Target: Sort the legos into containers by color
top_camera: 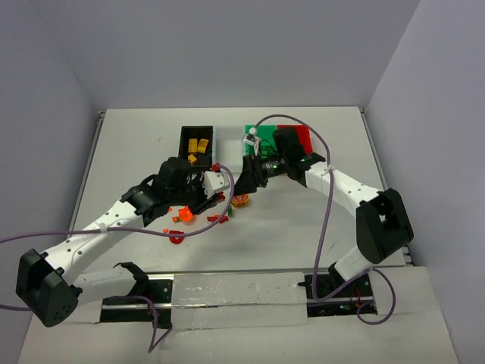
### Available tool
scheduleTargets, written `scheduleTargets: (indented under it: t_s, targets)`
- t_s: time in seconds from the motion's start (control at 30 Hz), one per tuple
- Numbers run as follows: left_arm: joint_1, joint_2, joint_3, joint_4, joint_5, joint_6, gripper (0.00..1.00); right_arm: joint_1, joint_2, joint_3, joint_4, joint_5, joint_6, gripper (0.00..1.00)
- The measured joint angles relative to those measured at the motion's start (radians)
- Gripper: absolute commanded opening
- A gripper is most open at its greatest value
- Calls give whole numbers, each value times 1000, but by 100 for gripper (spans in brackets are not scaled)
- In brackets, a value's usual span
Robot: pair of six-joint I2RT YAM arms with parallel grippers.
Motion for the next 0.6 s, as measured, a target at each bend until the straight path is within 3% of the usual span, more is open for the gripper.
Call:
scheduleTargets:
  t_s: [0.4, 0.57, 0.6]
  targets:
    - [-30, 26, 47, -19, -16, -3, 0, 89, 142, 65, -7, -62, 26, 83]
    - [-35, 26, 47, -20, -17, -3, 0, 92, 172, 96, 11, -99, 68, 69]
    - [-35, 26, 47, -20, -18, -3, 0, 92, 172, 97, 14, -104, 75, 62]
